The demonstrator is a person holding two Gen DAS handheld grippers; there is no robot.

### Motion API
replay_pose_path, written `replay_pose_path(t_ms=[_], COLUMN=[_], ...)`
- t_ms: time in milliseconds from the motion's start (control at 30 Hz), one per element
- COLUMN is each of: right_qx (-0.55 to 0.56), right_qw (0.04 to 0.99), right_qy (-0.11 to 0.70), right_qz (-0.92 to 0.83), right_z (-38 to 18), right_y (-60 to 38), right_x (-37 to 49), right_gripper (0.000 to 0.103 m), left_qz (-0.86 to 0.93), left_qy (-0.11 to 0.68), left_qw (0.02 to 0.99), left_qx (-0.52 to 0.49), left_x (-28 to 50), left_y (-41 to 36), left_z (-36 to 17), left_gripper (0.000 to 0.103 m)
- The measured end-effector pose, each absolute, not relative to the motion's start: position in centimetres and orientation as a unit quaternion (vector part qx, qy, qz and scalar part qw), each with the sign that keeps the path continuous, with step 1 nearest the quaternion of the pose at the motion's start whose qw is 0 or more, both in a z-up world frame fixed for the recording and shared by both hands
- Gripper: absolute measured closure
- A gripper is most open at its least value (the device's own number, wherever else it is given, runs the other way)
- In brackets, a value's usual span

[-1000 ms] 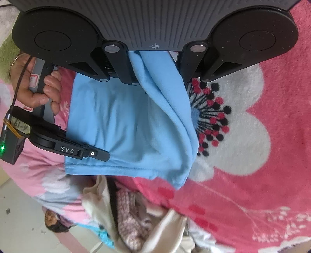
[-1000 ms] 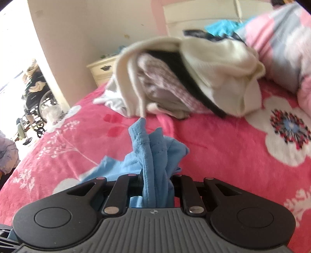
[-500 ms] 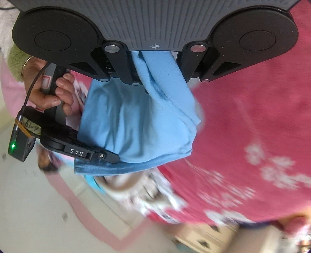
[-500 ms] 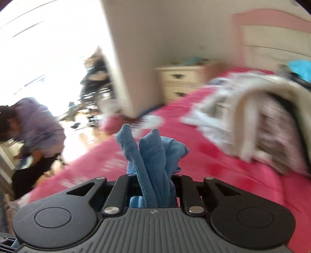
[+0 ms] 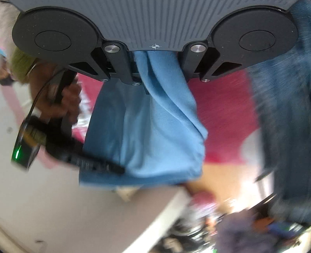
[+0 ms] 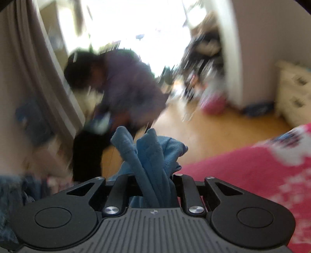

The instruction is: Fold clothes

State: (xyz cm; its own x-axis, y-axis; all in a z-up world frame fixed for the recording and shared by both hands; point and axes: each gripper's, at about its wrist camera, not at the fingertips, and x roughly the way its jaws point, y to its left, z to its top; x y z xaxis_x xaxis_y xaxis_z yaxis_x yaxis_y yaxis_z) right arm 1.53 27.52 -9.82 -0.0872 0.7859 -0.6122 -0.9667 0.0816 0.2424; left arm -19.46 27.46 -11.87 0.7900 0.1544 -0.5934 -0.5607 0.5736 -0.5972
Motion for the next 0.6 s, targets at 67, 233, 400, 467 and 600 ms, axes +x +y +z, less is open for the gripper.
replay_pose_path(t_ms=[67, 233, 400, 467, 600], right_qx=[-0.187, -0.075, 0.046, 0.045, -0.006], right_qw=[0.653, 0.676, 0.675, 0.649, 0.615], right_qy=[0.351, 0.401, 0.467, 0.514, 0.562], right_qz=[0.645, 0.614, 0.57, 0.558, 0.553], right_z=[-12.2, -11.2, -10.4, -12.2, -15.8], right_y=[29.2, 24.3, 13.9, 10.7, 8.6], right_x=[1.2, 6.7, 12.6, 12.8, 10.1], right_gripper=[0.073, 0.057, 0.051, 0.05, 0.05], left_qz=[0.229, 0.249, 0.243, 0.244, 0.247], left_qy=[0.266, 0.299, 0.314, 0.32, 0.329], left_qw=[0.854, 0.86, 0.856, 0.854, 0.848], left_qx=[-0.383, -0.33, -0.332, -0.33, -0.334], left_x=[-18.6, -16.2, -17.3, -17.4, -17.4], left_y=[26.8, 25.3, 25.9, 25.8, 26.3], left_z=[-12.8, -12.9, -12.4, -12.3, -12.7], left_gripper=[0.098, 0.098, 0.098, 0.098, 0.098])
